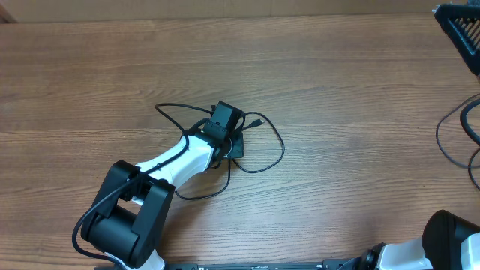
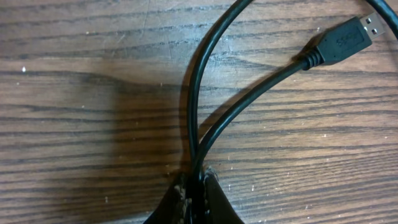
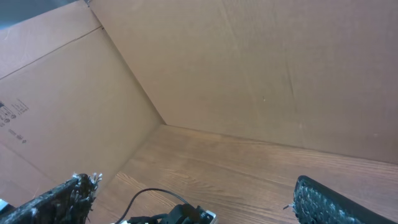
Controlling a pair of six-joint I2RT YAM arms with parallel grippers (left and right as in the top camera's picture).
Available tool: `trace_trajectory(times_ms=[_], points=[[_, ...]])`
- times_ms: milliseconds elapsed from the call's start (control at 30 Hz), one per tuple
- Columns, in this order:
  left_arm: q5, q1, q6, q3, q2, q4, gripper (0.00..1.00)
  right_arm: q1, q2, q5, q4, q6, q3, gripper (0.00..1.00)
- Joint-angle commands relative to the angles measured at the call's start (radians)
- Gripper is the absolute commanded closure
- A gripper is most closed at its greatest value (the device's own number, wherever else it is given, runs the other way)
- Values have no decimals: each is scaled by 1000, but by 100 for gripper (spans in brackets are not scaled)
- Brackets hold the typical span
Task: Untangle cables
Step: 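Lift the cable with the left gripper and bring the right gripper over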
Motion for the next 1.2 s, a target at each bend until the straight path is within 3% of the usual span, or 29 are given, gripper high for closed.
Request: trace_trajectory(times_ms=[0,167,267,467,700,933,1167], points=[[20,-13,-25,-5,16,2,96,5,-18,-9,2,-8,13,0],[176,-11,-23,76,4,-10,96,5,-11,100,2,-8,11,0],[253,-11,23,228,1,-101,96,5,4,122,-18,-8,11,0],[183,-11,165,662,1,-422,96,5,37,113,-26,-114,11,0],[148,-11,177,1030,1,-631,96,87,123,129,-150,-229,-4,0],[132,-14,57,1167,1,-763,96,304,135,265,-147,-478,-183,0],[22,3,-40,1170,4,-760,96,493,143,383,-41,-505,-377,3]])
